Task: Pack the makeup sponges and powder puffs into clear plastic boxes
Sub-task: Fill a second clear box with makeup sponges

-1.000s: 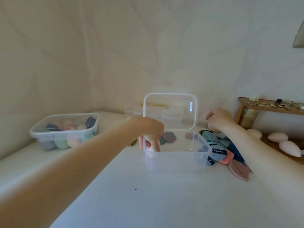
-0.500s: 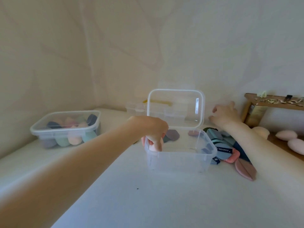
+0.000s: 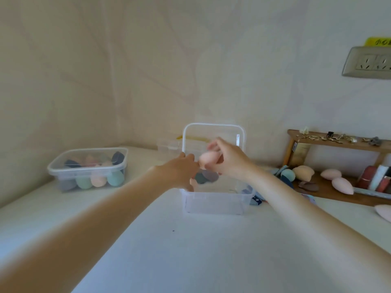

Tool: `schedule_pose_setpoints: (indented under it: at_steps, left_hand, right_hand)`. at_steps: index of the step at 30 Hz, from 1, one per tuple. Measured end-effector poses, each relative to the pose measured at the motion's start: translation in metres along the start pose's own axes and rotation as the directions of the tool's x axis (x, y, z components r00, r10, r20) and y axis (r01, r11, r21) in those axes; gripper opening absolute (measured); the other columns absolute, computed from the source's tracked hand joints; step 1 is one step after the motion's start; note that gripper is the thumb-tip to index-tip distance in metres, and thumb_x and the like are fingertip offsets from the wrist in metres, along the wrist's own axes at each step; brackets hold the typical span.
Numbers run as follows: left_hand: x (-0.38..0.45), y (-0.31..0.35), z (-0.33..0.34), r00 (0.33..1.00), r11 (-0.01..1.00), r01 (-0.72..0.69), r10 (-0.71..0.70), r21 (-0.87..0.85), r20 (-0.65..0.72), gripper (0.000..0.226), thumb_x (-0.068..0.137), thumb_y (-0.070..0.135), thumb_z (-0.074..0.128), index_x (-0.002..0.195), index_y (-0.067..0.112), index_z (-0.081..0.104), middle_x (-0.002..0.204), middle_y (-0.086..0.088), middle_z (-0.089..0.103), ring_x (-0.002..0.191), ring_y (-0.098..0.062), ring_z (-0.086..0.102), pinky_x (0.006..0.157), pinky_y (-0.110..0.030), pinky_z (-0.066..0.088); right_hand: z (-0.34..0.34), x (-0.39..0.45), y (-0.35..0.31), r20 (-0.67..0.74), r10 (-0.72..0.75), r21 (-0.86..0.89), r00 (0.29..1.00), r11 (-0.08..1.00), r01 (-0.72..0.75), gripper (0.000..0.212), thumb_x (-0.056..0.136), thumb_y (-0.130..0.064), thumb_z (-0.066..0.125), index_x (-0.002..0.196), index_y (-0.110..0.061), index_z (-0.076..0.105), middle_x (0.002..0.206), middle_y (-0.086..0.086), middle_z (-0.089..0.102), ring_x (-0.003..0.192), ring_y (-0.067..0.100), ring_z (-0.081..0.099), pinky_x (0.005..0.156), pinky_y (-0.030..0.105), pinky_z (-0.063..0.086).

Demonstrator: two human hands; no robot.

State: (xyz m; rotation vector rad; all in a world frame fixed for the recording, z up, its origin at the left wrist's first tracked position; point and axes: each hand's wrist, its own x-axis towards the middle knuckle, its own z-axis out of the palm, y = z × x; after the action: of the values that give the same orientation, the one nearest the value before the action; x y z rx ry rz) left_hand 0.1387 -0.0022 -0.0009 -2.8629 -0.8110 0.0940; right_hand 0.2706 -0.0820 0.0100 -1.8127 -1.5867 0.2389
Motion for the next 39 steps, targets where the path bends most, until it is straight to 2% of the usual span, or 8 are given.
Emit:
schedule_pose_setpoints:
  at_steps: [7, 10, 13, 15, 21, 29, 35, 39]
  left_hand:
    - [-0.005, -0.003, 0.005, 0.992, 0.972, 0.063, -0.086, -0.224, -0.091, 0.034, 0.089, 0.014, 0.055, 0.120, 0.008, 0.043, 0.116, -0.015, 0.054, 0.100, -0.025, 0.044, 0.083, -0.036, 0.044]
    - [0.000, -0.005, 0.008, 0.993, 0.955, 0.074, -0.098, -0.286, -0.069, 0.030, 0.087, 0.018, 0.056, 0.117, 0.019, 0.051, 0.118, -0.010, 0.054, 0.107, -0.027, 0.051, 0.087, -0.037, 0.048]
    - [0.004, -0.004, 0.010, 0.992, 0.964, 0.087, -0.108, -0.252, -0.072, 0.035, 0.088, 0.020, 0.055, 0.122, 0.027, 0.054, 0.123, -0.004, 0.051, 0.118, -0.026, 0.046, 0.094, -0.043, 0.047]
    - [0.005, -0.002, 0.010, 0.989, 0.980, 0.089, -0.108, -0.176, -0.101, 0.038, 0.090, 0.020, 0.055, 0.127, 0.022, 0.052, 0.128, -0.004, 0.044, 0.120, -0.025, 0.040, 0.097, -0.042, 0.046]
    - [0.003, -0.004, 0.010, 0.984, 0.950, 0.095, -0.134, -0.299, -0.114, 0.034, 0.087, 0.017, 0.058, 0.120, 0.013, 0.051, 0.124, -0.009, 0.044, 0.115, -0.028, 0.047, 0.094, -0.042, 0.046]
    - [-0.003, 0.000, 0.005, 0.991, 0.918, 0.027, -0.077, -0.396, -0.111, 0.032, 0.085, 0.021, 0.062, 0.116, 0.016, 0.055, 0.121, -0.005, 0.049, 0.109, -0.024, 0.052, 0.093, -0.037, 0.046]
    - [-0.002, 0.020, 0.003, 0.961, 0.998, 0.018, 0.000, 0.063, -0.277, 0.046, 0.086, 0.034, 0.060, 0.124, 0.013, 0.046, 0.127, -0.007, 0.041, 0.121, -0.024, 0.038, 0.100, -0.033, 0.039]
    - [0.003, 0.034, 0.003, 0.975, 0.997, -0.060, 0.046, -0.057, -0.219, 0.036, 0.089, 0.029, 0.055, 0.119, 0.010, 0.047, 0.119, -0.006, 0.049, 0.110, -0.025, 0.055, 0.079, -0.028, 0.039]
  right_hand:
    - [0.019, -0.008, 0.005, 0.225, 0.172, -0.249, 0.959, 0.962, -0.115, 0.027, 0.079, -0.013, 0.047, 0.091, -0.028, 0.065, 0.094, -0.005, 0.060, 0.093, 0.020, 0.055, 0.090, 0.033, 0.047]
    - [0.025, -0.008, 0.002, 0.243, 0.241, -0.198, 0.940, 0.961, -0.195, 0.021, 0.088, -0.012, 0.047, 0.083, -0.028, 0.059, 0.088, -0.004, 0.052, 0.089, 0.019, 0.045, 0.077, 0.021, 0.038]
    - [0.030, -0.007, -0.001, 0.168, 0.242, -0.306, 0.956, 0.934, -0.183, 0.024, 0.090, -0.014, 0.047, 0.112, -0.017, 0.054, 0.103, 0.003, 0.058, 0.092, 0.021, 0.048, 0.057, 0.020, 0.028]
    - [0.032, -0.007, 0.001, 0.135, 0.233, -0.356, 0.963, 0.919, -0.172, 0.035, 0.087, -0.009, 0.052, 0.121, -0.011, 0.044, 0.116, 0.008, 0.055, 0.096, 0.023, 0.049, 0.063, 0.024, 0.033]
    - [0.032, -0.011, 0.000, 0.132, 0.319, -0.305, 0.938, 0.914, -0.268, 0.024, 0.090, -0.015, 0.053, 0.101, -0.013, 0.031, 0.096, 0.003, 0.046, 0.085, 0.022, 0.047, 0.051, 0.021, 0.030]
    - [0.026, -0.021, 0.004, 0.192, 0.316, -0.192, 0.929, 0.940, -0.280, 0.019, 0.078, -0.002, 0.061, 0.085, -0.014, 0.048, 0.094, 0.007, 0.058, 0.068, 0.022, 0.059, 0.056, 0.025, 0.049]
    - [0.030, -0.024, 0.008, 0.119, 0.264, -0.233, 0.957, 0.944, -0.231, 0.018, 0.077, -0.004, 0.057, 0.069, -0.015, 0.044, 0.081, 0.005, 0.057, 0.067, 0.022, 0.054, 0.059, 0.025, 0.042]
    - [0.028, -0.026, 0.006, 0.146, 0.295, -0.286, 0.944, 0.926, -0.246, 0.026, 0.077, -0.007, 0.056, 0.062, -0.018, 0.039, 0.070, 0.001, 0.054, 0.069, 0.020, 0.051, 0.056, 0.022, 0.039]
